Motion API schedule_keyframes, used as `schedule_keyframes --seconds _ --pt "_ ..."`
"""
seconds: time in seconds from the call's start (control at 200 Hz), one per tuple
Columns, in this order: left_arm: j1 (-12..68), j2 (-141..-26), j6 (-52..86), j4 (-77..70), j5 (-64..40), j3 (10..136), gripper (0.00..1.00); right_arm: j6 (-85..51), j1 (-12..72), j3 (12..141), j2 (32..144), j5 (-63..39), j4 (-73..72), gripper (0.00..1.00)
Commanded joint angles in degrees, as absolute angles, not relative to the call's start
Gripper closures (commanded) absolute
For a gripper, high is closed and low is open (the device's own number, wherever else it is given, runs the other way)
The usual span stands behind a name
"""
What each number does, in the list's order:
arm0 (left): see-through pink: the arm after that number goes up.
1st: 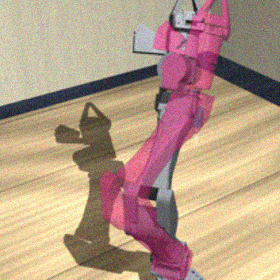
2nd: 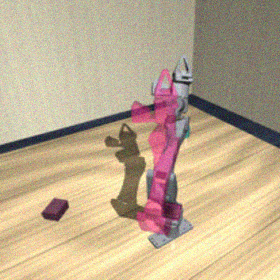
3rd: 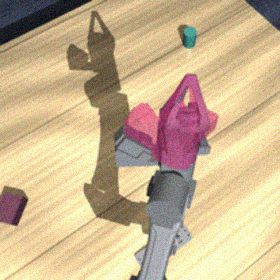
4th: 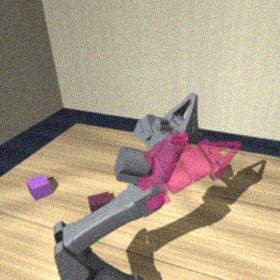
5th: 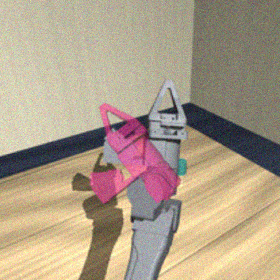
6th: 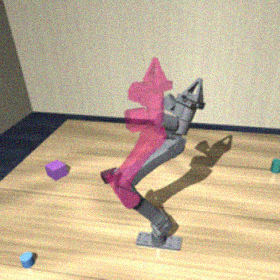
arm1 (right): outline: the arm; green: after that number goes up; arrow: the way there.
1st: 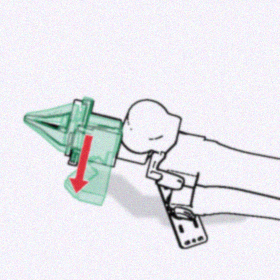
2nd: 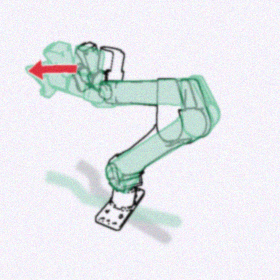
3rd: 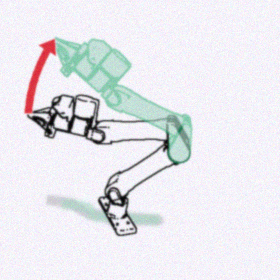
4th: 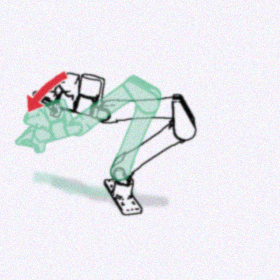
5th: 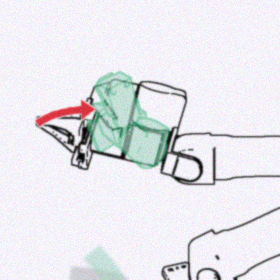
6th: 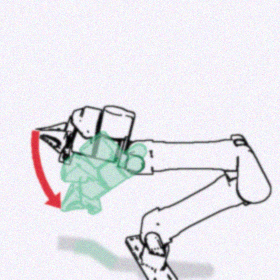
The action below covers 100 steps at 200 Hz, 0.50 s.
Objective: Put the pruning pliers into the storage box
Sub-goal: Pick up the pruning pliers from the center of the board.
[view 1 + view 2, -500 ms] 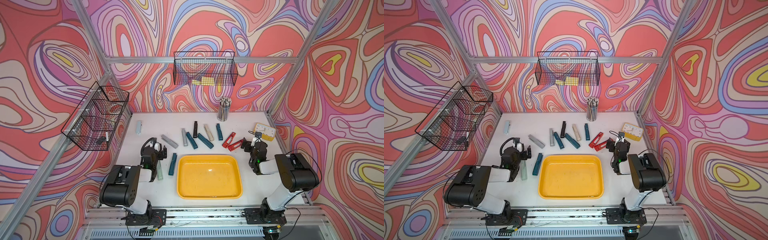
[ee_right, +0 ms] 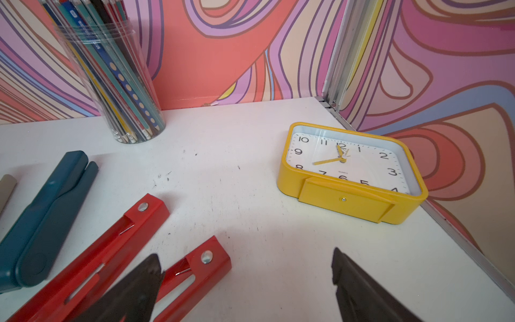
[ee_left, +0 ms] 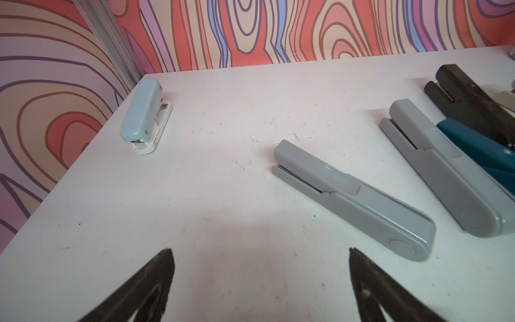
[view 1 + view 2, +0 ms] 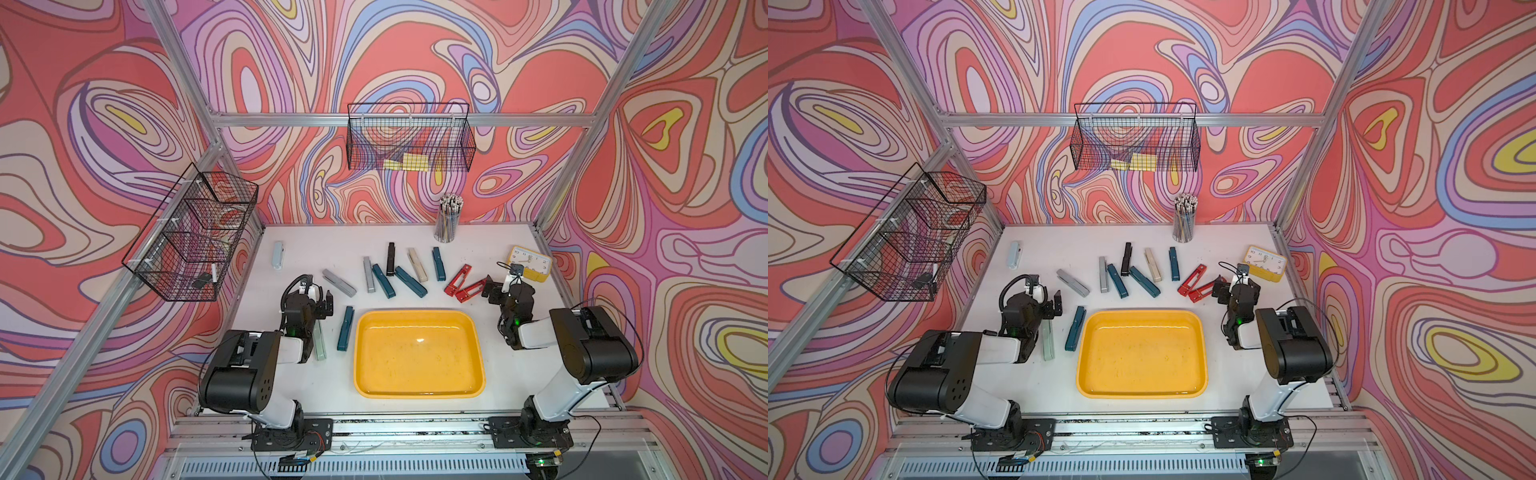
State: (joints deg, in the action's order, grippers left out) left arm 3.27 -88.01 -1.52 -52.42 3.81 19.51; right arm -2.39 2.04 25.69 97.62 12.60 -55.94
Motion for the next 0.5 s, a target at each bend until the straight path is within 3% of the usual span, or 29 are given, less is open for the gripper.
schedule_keyframes --seconds 0.0,0.496 --pt "2.9 -88.2 -2.0 -53.3 3.2 20.4 0.01 -2.3 2.2 26.2 97.6 12.6 -56.3 0.02" --pt "2.8 -88.0 -2.1 -53.7 3.1 20.1 0.01 -2.2 2.2 25.8 97.5 12.8 -56.9 0.02"
